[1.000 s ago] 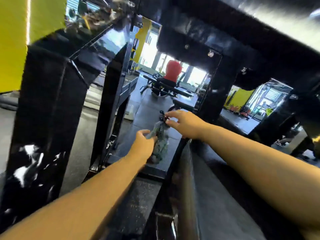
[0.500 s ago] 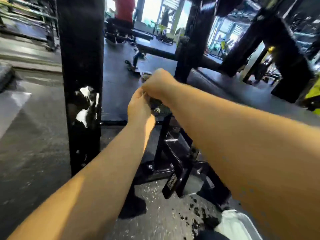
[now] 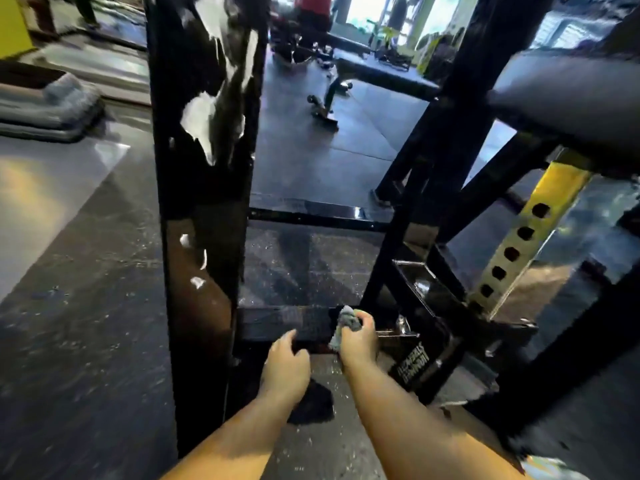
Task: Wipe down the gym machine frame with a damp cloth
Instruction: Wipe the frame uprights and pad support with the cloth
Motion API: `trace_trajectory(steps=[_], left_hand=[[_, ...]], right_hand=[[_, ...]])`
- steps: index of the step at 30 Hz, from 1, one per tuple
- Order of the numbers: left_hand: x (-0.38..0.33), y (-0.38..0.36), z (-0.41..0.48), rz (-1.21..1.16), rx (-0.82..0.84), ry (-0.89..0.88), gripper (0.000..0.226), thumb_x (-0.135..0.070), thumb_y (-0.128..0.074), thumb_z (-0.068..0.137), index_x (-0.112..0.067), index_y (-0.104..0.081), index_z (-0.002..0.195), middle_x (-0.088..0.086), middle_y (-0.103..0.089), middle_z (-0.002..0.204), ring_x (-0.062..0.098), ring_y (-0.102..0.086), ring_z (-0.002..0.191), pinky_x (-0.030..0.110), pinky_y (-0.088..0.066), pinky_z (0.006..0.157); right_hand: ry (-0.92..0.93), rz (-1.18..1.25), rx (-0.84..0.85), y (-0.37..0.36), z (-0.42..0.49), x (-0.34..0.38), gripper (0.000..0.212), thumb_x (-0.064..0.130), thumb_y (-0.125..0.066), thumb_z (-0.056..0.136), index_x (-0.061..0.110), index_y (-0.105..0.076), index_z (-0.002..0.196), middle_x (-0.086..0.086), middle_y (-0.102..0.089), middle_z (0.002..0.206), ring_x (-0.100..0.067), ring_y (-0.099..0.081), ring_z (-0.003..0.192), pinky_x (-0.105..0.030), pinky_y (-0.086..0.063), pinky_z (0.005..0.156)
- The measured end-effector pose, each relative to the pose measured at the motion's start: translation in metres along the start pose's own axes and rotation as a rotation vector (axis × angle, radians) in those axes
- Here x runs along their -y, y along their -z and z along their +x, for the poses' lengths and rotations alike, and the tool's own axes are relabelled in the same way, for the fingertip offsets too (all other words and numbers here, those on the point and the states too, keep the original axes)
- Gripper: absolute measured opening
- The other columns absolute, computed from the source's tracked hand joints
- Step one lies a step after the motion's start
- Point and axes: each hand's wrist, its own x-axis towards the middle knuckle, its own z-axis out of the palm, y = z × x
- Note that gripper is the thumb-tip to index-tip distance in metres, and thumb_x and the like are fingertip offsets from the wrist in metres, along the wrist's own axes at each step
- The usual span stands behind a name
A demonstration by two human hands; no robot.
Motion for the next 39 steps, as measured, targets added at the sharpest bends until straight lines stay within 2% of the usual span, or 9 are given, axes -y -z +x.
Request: trace_trajectory(steps=[8, 11, 15, 18, 22, 28, 34, 37, 39], left_hand=[[0.052, -0.025, 0.045, 0.251, -0.110, 0.010, 0.062, -0.006, -0.037, 0.089, -0.018, -0.022, 0.148, -0.005, -0.008, 0.158, 0.013, 0.006, 0.145, 0.029, -0.007, 0.116], [0.054, -0.030, 0.059, 0.373, -0.142, -0.016, 0.063, -0.011, -0.037, 0.089, -0.021, -0.019, 0.148, -0.006, -0.003, 0.158, 0.013, 0.010, 0.145, 0.032, -0.005, 0.117], [0.068, -0.023, 0.071, 0.599, -0.188, 0.014, 0.062, -0.019, -0.034, 0.093, -0.018, -0.010, 0.150, -0.003, 0.006, 0.159, 0.016, 0.010, 0.145, 0.033, 0.003, 0.118], [0.072, -0.025, 0.074, 0.681, -0.156, 0.028, 0.063, -0.022, -0.033, 0.094, -0.018, -0.005, 0.151, -0.002, 0.012, 0.158, 0.015, 0.010, 0.145, 0.033, 0.002, 0.118], [0.070, -0.024, 0.081, 0.670, -0.160, 0.017, 0.062, -0.018, -0.033, 0.092, -0.017, -0.012, 0.150, -0.002, 0.006, 0.159, 0.015, 0.008, 0.146, 0.033, 0.002, 0.118], [0.081, -0.021, 0.084, 0.607, -0.162, 0.025, 0.065, -0.009, -0.037, 0.090, -0.017, -0.014, 0.150, -0.004, 0.003, 0.159, 0.013, 0.009, 0.145, 0.031, 0.000, 0.117], [0.080, -0.025, 0.078, 0.517, -0.216, 0.036, 0.060, -0.011, -0.036, 0.091, -0.023, -0.020, 0.148, -0.011, -0.004, 0.157, 0.010, 0.001, 0.145, 0.029, -0.016, 0.115], [0.078, -0.024, 0.075, 0.532, -0.194, 0.048, 0.063, -0.010, -0.037, 0.090, -0.025, -0.019, 0.149, -0.011, -0.001, 0.158, 0.009, 0.002, 0.145, 0.030, -0.018, 0.113], [0.077, -0.025, 0.076, 0.529, -0.213, 0.057, 0.063, -0.010, -0.038, 0.090, -0.025, -0.021, 0.148, -0.011, -0.004, 0.158, 0.010, 0.000, 0.145, 0.031, -0.019, 0.113]], right_hand=[[0.429, -0.781, 0.300, -0.065, 0.043, -0.040, 0.050, 0.037, -0.030, 0.102, 0.021, -0.029, 0.150, -0.001, -0.008, 0.161, -0.025, -0.002, 0.148, -0.039, 0.000, 0.118], [0.657, -0.971, 0.159, -0.086, 0.040, -0.052, 0.071, 0.060, -0.023, 0.086, 0.020, -0.054, 0.136, -0.007, -0.042, 0.149, -0.030, -0.040, 0.137, -0.043, -0.016, 0.115], [1.126, -1.011, 0.270, -0.095, 0.035, -0.061, 0.045, 0.038, -0.038, 0.088, 0.031, -0.066, 0.121, 0.007, -0.059, 0.133, -0.018, -0.056, 0.123, -0.033, -0.040, 0.104], [0.945, -0.882, 0.074, -0.083, 0.057, -0.062, 0.034, 0.031, -0.057, 0.076, 0.027, -0.070, 0.108, 0.003, -0.069, 0.114, -0.027, -0.066, 0.106, -0.046, -0.052, 0.087], [0.529, -0.777, -0.155, -0.084, 0.089, -0.063, 0.037, 0.007, -0.070, 0.081, 0.004, -0.066, 0.118, -0.013, -0.054, 0.138, -0.039, -0.045, 0.130, -0.051, -0.036, 0.106], [1.064, -0.694, 0.214, -0.107, 0.033, -0.071, 0.034, 0.017, -0.052, 0.086, 0.013, -0.067, 0.116, -0.002, -0.062, 0.126, -0.024, -0.059, 0.115, -0.036, -0.046, 0.099], [0.522, -0.676, -0.112, -0.073, 0.091, -0.075, 0.048, -0.004, -0.040, 0.094, 0.006, -0.046, 0.141, -0.006, -0.038, 0.151, -0.028, -0.021, 0.145, -0.030, 0.001, 0.116], [0.618, -0.595, 0.095, -0.094, 0.053, -0.062, 0.032, 0.012, -0.039, 0.095, 0.021, -0.060, 0.118, 0.000, -0.055, 0.131, -0.025, -0.047, 0.124, -0.023, -0.030, 0.099], [0.836, -0.601, 0.292, -0.099, 0.032, -0.056, 0.028, 0.012, -0.048, 0.095, 0.016, -0.062, 0.119, 0.001, -0.056, 0.131, -0.021, -0.049, 0.123, -0.015, -0.028, 0.101]])
